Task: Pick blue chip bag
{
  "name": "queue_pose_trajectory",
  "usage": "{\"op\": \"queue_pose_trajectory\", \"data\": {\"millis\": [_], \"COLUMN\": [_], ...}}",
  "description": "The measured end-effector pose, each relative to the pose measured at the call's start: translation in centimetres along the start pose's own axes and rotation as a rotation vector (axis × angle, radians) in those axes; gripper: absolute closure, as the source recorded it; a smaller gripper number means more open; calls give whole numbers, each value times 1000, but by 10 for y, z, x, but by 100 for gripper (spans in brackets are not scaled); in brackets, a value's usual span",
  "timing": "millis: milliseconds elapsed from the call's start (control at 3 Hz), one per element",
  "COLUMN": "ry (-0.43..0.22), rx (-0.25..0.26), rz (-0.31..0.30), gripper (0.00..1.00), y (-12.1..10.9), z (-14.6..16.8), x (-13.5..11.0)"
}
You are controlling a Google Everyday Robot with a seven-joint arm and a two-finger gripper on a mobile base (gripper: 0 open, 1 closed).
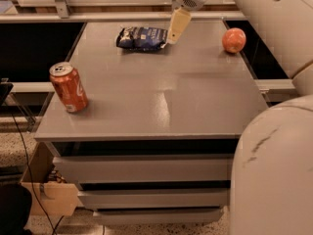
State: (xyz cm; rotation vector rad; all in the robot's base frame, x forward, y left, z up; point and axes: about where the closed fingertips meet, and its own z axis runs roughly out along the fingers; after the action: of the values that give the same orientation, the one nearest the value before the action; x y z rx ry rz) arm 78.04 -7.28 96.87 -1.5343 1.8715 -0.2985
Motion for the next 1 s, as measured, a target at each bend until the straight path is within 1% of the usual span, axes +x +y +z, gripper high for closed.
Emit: {"op": "queue_pose_trajectory", "data": {"millis": [333, 1000], "ry": [-29, -86], "rx": [-8, -31], "rz": [8, 49], "gripper": [0, 0], "y": [0, 1], "z": [12, 45], "x": [-10, -29]}}
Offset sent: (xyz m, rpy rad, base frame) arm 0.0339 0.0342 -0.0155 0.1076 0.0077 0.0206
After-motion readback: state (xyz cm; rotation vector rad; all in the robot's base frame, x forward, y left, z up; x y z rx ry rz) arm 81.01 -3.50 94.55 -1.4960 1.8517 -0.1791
